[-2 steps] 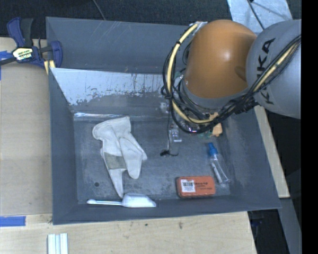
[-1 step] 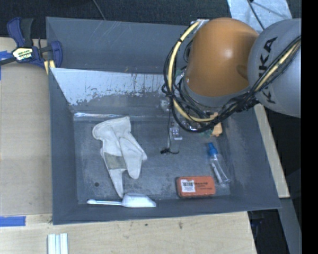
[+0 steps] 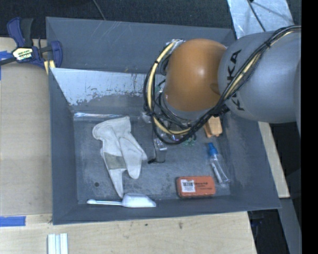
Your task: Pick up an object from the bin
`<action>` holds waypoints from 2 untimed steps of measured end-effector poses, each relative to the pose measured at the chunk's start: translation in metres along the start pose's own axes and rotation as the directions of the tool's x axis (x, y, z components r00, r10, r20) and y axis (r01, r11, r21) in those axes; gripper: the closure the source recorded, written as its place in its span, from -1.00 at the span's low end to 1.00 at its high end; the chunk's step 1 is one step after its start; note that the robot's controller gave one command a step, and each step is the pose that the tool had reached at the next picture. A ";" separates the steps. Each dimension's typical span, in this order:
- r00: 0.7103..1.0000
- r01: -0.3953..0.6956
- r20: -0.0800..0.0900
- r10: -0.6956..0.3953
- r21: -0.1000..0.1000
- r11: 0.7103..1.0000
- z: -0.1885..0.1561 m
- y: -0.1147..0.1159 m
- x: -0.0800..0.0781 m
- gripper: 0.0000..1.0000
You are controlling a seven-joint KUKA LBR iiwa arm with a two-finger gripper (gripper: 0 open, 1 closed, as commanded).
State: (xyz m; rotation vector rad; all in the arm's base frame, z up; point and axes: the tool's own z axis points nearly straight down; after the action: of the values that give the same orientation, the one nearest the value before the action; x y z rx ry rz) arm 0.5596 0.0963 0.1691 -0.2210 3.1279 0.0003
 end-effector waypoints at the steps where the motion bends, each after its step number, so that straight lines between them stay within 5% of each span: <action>1: 0.932 0.362 -0.003 -0.362 -0.001 0.932 0.014 0.026 -0.014 -1.00; 2: 0.795 0.606 0.002 -0.606 -0.001 0.795 0.042 0.034 -0.031 -1.00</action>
Offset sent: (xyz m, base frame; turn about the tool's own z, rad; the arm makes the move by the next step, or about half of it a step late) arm 0.0264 0.0397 -0.0459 -0.6547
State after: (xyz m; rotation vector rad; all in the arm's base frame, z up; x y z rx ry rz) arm 0.5855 0.1347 0.1271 -1.2093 2.8919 -0.0005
